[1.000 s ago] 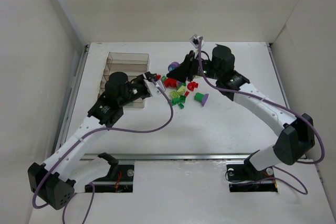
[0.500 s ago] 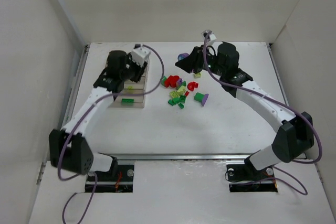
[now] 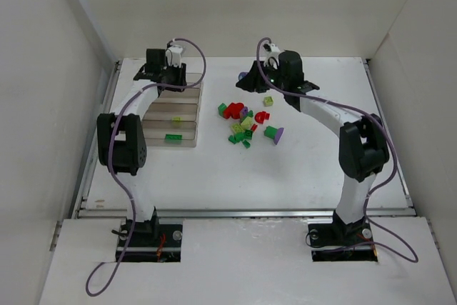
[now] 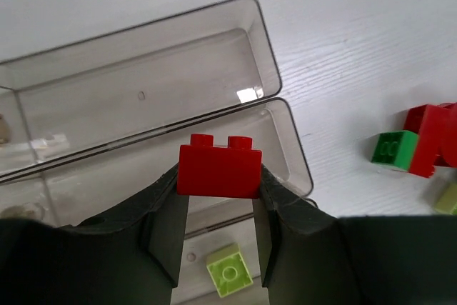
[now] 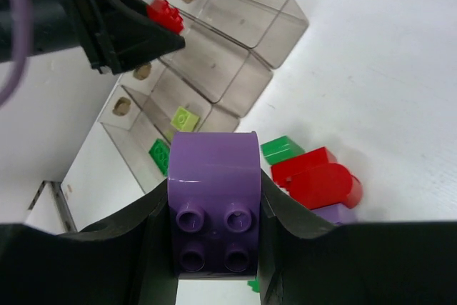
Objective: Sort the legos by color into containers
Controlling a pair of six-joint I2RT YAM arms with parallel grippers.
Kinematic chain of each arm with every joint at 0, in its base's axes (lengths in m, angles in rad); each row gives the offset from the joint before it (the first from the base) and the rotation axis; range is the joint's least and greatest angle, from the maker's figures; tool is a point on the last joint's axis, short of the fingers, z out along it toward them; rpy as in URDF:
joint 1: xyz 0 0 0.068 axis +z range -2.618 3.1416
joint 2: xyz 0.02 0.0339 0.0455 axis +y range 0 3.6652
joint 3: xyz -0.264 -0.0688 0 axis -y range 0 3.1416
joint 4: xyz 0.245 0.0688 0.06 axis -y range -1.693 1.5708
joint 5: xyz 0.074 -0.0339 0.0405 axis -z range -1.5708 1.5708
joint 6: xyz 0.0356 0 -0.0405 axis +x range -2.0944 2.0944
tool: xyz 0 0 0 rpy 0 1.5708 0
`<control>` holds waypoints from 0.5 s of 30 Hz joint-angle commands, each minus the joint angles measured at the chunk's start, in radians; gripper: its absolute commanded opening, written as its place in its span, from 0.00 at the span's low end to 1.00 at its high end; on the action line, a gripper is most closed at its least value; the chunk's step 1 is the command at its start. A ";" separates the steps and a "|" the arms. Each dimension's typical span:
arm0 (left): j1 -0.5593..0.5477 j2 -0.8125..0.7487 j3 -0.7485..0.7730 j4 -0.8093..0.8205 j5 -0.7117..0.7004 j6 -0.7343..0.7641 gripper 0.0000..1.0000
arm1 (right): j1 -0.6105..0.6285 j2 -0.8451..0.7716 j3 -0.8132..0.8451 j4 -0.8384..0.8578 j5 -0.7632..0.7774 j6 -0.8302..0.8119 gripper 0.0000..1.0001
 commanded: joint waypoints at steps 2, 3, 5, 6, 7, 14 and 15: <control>0.019 0.061 0.053 -0.021 0.010 -0.051 0.00 | -0.023 0.022 0.102 0.030 -0.047 -0.015 0.00; 0.019 0.061 0.044 -0.012 0.010 -0.051 0.00 | -0.032 0.022 0.102 0.030 -0.056 -0.015 0.00; 0.019 0.061 0.015 -0.001 0.033 -0.051 0.01 | -0.032 0.042 0.111 0.030 -0.056 -0.015 0.00; 0.019 0.061 0.015 -0.001 0.033 -0.051 0.03 | -0.041 0.042 0.111 0.030 -0.056 -0.015 0.00; 0.019 0.061 0.005 -0.001 0.033 -0.051 0.08 | -0.041 0.042 0.111 0.030 -0.066 -0.015 0.00; 0.019 0.072 0.033 -0.042 0.033 -0.031 0.71 | -0.061 0.063 0.140 0.021 -0.096 -0.015 0.00; 0.019 0.072 0.033 -0.043 0.033 -0.031 0.75 | -0.061 0.063 0.140 0.021 -0.096 -0.015 0.00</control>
